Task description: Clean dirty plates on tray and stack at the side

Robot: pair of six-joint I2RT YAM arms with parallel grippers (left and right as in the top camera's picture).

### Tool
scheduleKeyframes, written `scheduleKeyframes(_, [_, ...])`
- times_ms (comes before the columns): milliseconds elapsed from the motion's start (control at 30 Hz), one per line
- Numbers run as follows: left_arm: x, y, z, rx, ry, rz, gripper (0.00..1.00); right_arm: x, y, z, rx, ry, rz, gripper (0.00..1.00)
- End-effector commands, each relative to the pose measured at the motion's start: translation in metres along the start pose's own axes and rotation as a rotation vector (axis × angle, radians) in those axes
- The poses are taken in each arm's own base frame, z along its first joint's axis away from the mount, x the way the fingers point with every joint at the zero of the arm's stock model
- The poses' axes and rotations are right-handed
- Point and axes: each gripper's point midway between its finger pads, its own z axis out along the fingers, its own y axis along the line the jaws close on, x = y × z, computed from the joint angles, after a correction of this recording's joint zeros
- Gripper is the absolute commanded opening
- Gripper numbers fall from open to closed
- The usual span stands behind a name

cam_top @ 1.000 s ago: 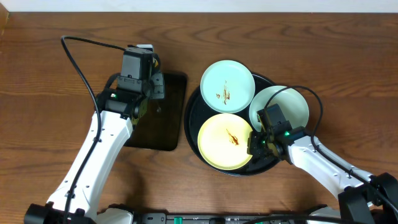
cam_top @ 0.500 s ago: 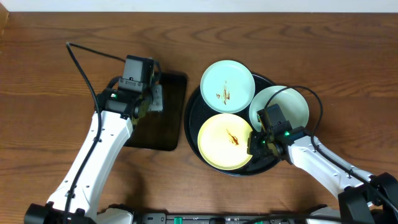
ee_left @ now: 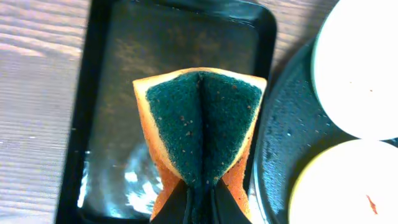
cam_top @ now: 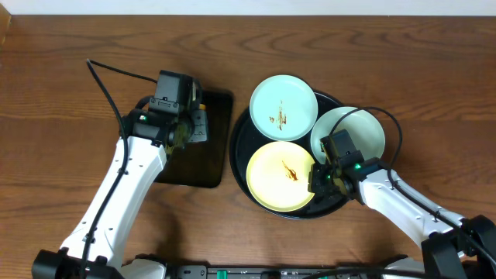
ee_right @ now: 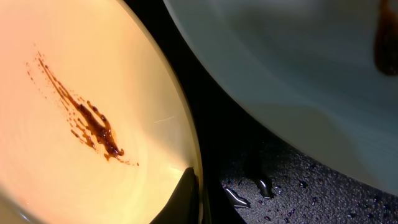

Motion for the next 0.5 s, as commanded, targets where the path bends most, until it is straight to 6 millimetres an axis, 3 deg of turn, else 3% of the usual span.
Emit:
scheduleKeyframes(0, [0.009,-0.009,0.003,0.051,0.041,0.011,0.08,0.008,-0.007,0.005,0.034,0.03,-0.005,0.01])
scheduleKeyframes(200, [0.012,-0.031,-0.003,0.174,0.066,0.057,0.08,0.009,-0.008,0.005,0.035,0.031,-0.004,0.01])
scheduleKeyframes(467, [0.016,-0.088,-0.006,0.36,0.058,0.198,0.07,0.009,-0.008,0.005,0.035,0.031,-0.004,0.01])
